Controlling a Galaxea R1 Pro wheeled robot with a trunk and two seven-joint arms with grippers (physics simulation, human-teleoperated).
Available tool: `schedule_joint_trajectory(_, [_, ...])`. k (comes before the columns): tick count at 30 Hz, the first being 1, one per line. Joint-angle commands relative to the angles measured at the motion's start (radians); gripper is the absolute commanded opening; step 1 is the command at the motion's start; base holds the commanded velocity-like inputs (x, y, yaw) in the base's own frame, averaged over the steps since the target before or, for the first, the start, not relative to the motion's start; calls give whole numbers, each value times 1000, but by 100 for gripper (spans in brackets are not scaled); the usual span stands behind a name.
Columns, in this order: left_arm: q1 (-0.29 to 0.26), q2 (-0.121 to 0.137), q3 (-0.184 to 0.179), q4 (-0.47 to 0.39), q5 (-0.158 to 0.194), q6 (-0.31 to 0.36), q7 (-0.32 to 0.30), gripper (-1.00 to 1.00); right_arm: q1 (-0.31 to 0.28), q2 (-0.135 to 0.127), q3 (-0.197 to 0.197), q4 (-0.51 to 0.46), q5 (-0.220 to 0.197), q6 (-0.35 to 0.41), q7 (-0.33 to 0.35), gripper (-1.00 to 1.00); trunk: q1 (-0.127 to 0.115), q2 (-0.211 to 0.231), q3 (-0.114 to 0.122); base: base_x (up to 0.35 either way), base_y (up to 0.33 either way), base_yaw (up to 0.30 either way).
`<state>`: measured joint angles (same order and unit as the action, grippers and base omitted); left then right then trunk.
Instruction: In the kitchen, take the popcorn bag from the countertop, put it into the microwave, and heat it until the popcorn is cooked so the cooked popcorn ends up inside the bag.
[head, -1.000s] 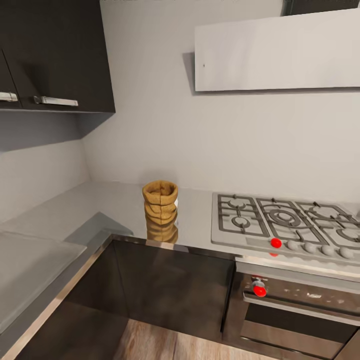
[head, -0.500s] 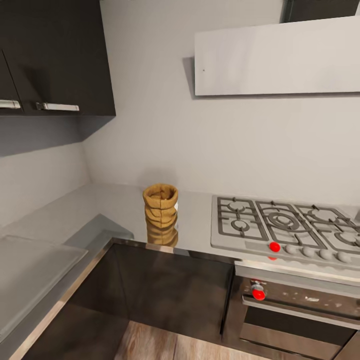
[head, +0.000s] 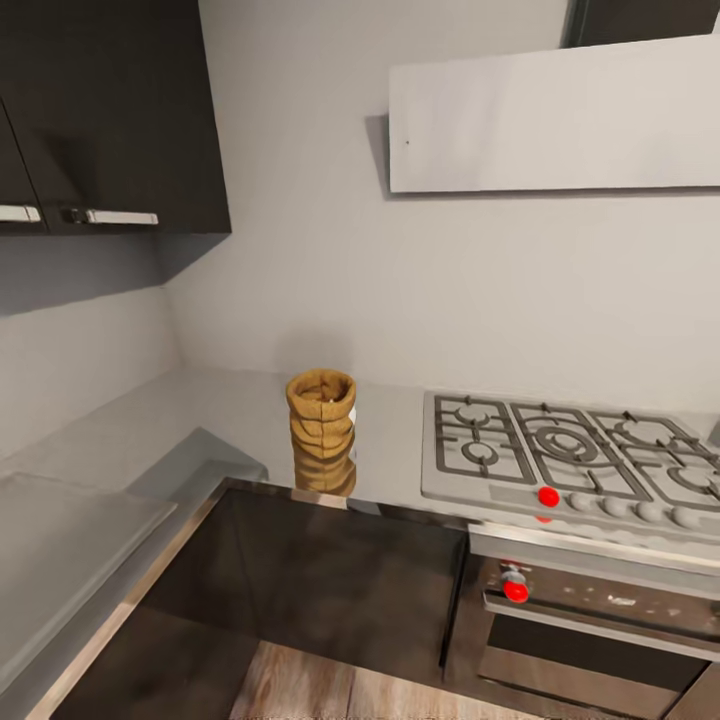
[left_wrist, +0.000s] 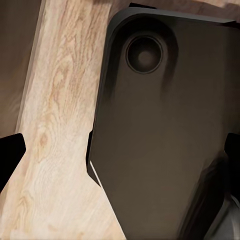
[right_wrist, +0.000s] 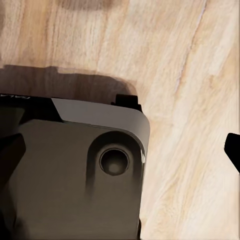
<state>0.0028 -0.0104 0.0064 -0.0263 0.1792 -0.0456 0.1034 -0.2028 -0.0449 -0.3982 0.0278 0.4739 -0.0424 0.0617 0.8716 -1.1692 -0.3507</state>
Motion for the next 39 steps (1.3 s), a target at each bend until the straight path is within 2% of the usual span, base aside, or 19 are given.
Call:
schedule_joint_trajectory(1, [0, 0, 0, -1, 6, -2, 2, 100, -1, -1, -8, 3, 8, -5, 1, 100, 0, -1, -3, 0, 0, 0])
schedule_joint_trajectory(21, [0, 1, -2, -1, 6, -2, 1, 100, -1, -11, -10, -2, 8, -16, 1, 100, 0, -1, -35, 0, 0, 0])
schedule_joint_trajectory(39, [0, 3, -3, -1, 6, -1, -4, 100, -1, -9, -9, -3, 7, -15, -6, 100, 0, -1, -64, 0, 0, 0])
